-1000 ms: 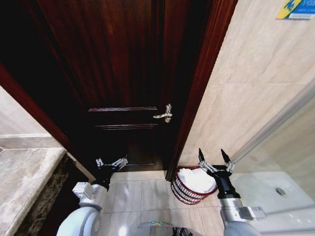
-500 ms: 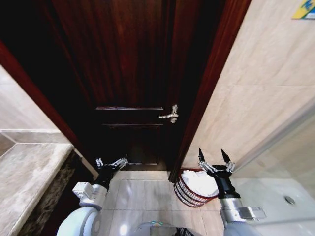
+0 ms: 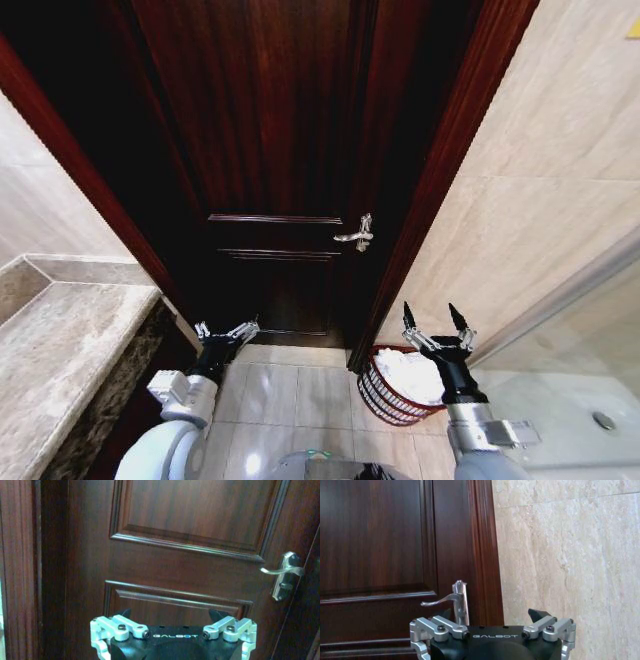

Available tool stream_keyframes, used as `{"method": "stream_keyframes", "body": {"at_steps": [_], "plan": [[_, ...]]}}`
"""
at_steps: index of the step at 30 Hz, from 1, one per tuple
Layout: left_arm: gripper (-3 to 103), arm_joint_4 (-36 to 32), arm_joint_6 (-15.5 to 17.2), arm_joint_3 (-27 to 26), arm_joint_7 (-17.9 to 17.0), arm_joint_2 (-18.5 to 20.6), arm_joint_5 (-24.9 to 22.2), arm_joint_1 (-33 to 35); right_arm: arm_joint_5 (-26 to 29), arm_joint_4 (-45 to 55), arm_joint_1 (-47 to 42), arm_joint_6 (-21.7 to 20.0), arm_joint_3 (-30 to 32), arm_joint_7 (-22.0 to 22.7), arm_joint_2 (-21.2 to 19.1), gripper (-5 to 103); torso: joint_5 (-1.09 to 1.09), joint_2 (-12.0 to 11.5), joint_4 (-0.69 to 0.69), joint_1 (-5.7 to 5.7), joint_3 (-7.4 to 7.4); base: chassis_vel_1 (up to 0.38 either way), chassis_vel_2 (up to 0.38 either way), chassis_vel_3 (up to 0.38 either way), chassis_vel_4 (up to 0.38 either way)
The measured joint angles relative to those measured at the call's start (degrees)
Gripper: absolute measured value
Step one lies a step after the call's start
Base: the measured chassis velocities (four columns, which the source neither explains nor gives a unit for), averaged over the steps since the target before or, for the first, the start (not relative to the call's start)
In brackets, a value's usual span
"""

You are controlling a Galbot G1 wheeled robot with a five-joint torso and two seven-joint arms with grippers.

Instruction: Discard the used towel into the hamper.

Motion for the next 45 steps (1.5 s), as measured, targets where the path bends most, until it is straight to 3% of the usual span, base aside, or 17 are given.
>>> {"method": "stream_keyframes", "body": {"at_steps": [45], "plan": [[100,0.00,0.00,0.00,0.00,0.00,0.00,0.00,0.00,0.00,0.00,0.00,0.00,0.00,0.00,100,0.00,0.00,0.00,0.00,0.00,0.004,0.005,0.006,0.004]]}}
